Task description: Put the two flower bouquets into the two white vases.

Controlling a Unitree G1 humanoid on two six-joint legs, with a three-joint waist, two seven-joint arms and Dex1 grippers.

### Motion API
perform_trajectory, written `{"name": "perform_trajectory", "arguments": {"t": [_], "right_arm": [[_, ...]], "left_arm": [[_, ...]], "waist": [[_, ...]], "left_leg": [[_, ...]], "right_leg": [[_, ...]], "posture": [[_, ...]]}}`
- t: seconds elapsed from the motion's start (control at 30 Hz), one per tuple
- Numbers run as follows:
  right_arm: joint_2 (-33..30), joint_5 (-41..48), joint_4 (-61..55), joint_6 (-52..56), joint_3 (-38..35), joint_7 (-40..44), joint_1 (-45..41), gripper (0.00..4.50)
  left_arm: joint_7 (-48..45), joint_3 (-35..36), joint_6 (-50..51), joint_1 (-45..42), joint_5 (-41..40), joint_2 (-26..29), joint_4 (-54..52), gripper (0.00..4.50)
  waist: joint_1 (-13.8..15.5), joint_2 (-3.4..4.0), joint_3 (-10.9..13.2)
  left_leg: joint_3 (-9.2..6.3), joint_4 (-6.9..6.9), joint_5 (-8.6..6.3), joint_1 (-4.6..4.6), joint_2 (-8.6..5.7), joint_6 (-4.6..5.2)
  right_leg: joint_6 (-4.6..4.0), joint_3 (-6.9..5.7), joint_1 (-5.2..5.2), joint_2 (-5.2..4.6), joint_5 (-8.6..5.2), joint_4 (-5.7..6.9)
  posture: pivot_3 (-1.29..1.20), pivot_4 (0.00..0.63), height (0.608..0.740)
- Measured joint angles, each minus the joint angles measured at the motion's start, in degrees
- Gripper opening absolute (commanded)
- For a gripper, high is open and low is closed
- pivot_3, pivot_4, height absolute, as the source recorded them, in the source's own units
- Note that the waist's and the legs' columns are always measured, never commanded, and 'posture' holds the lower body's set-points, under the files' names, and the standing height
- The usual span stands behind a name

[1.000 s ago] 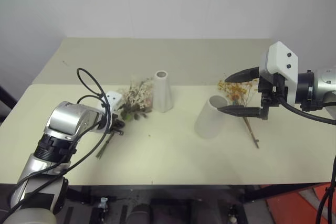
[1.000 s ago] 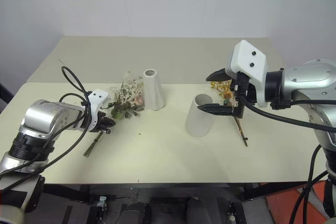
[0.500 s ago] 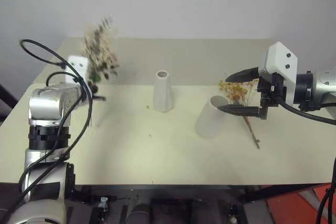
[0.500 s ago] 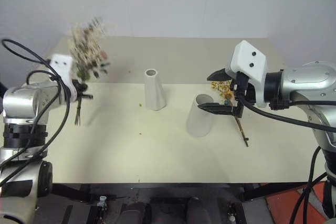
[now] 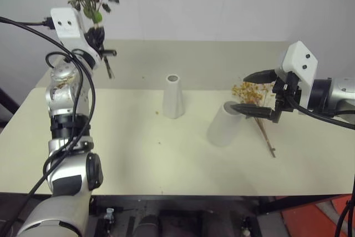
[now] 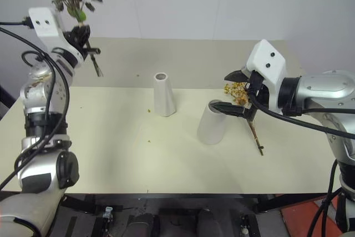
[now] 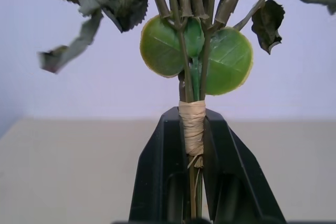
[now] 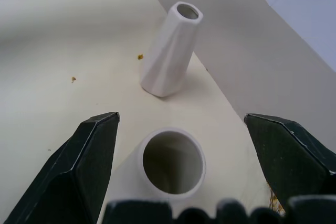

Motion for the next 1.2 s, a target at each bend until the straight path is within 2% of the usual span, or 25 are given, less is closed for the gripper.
{"name": "perform_trajectory", "arguments": {"t": [0.23, 0.5, 0.73, 1.2], "right_arm": [[0.8, 0.5, -3.7, 1.5, -3.6, -4.4, 4.4, 4.50], [1.2, 1.7, -8.5, 4.6, -8.4, -9.1, 9.6, 4.50], [1.2, 3.2, -11.5, 7.0, -11.0, -11.6, 12.6, 4.50], [1.2, 4.0, -12.7, 8.0, -12.0, -13.6, 13.8, 4.50]], "left_arm": [[-20.8, 5.5, -12.8, -9.0, -8.4, -3.8, 20.4, 0.15], [-36.1, 11.0, -14.8, -14.4, -13.7, -4.9, 34.1, 0.15], [-39.0, 11.3, -13.7, -17.6, -13.5, -6.4, 37.8, 0.15], [-39.8, 7.8, -14.3, -17.0, -8.2, -10.3, 39.4, 0.15]], "waist": [[0.0, -0.01, 0.0], [-0.2, -0.02, 0.0], [-0.2, -0.02, 0.0], [-0.3, -0.02, 0.0]], "left_leg": [[0.00, 0.02, -0.01, -0.06, -0.02, 0.02], [-0.02, 0.03, -0.02, -0.07, 0.00, 0.04], [-0.02, 0.04, -0.02, -0.07, 0.00, 0.04], [-0.02, 0.04, -0.02, -0.06, 0.00, 0.05]], "right_leg": [[0.03, -0.01, 0.00, 0.01, 0.00, -0.04], [0.08, -0.02, -0.01, 0.03, -0.02, -0.02], [0.16, 0.00, -0.01, 0.03, -0.04, -0.03], [0.28, 0.01, -0.01, 0.04, -0.10, -0.02]], "posture": [[0.00, 0.150, 0.740], [0.00, 0.150, 0.740], [0.00, 0.150, 0.740], [0.00, 0.150, 0.740]]}}
